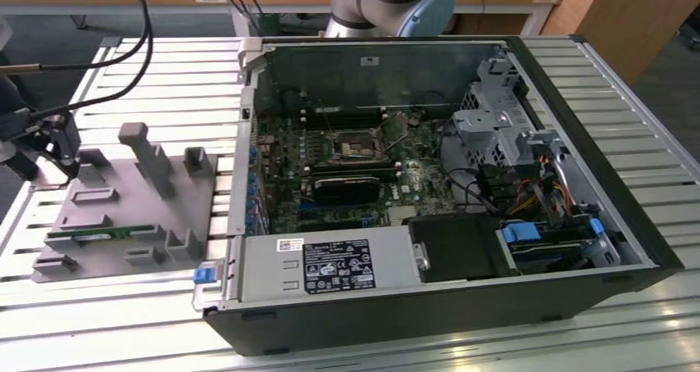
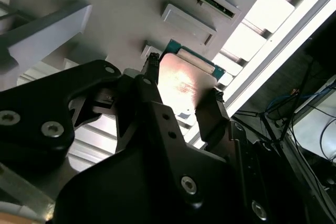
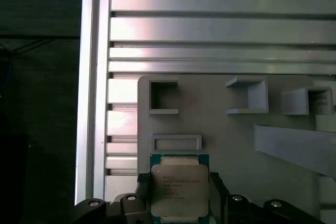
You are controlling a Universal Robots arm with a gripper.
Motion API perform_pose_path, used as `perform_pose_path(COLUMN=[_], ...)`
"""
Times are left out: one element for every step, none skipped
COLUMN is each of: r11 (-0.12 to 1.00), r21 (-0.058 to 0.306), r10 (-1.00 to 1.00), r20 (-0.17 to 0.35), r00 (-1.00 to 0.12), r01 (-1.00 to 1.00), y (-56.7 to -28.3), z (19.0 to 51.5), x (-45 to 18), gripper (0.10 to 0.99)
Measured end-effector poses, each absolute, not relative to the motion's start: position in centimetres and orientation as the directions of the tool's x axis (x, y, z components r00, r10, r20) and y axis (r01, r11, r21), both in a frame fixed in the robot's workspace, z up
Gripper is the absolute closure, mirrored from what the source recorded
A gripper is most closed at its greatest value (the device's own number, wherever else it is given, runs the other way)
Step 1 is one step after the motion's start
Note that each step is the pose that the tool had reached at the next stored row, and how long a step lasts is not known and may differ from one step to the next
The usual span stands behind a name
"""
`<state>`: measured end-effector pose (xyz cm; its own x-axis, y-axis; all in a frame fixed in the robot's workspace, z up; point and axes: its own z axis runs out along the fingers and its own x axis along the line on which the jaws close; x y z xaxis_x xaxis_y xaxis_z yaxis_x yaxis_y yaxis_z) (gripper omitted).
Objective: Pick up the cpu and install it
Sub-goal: 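Pick up the cpu and move it towards the insertion slot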
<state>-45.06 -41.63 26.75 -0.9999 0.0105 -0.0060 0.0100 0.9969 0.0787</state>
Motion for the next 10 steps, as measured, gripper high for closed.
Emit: perform_pose_path(r11=[0.997,0.997,0.997,0.997,0.997,0.997,0.997,0.997,0.997,0.997], r21=[0.079,0.079,0.079,0.079,0.079,0.079,0.079,0.079,0.079,0.079], r10=[0.01,0.01,0.01,0.01,0.01,0.01,0.01,0.01,0.01,0.01], r20=[-0.006,-0.006,-0.006,-0.006,-0.006,-0.006,-0.006,-0.006,-0.006,-0.006], r00=[-1.0,-1.0,-1.0,-1.0,-1.0,-1.0,-1.0,-1.0,-1.0,-1.0], r01=[0.01,0.01,0.01,0.01,0.01,0.01,0.01,0.01,0.01,0.01], y=[-41.6,-41.6,-41.6,-41.6,-41.6,-41.6,-41.6,-41.6,-41.6,-41.6], z=[26.9,27.1,27.3,27.4,27.6,27.8,28.0,28.2,28.4,28.6], x=[-45.1,-45.1,-45.1,-45.1,-45.1,-45.1,-45.1,-45.1,-45.1,-45.1], gripper=[0.557,0.557,0.557,0.557,0.557,0.557,0.557,0.557,0.557,0.557])
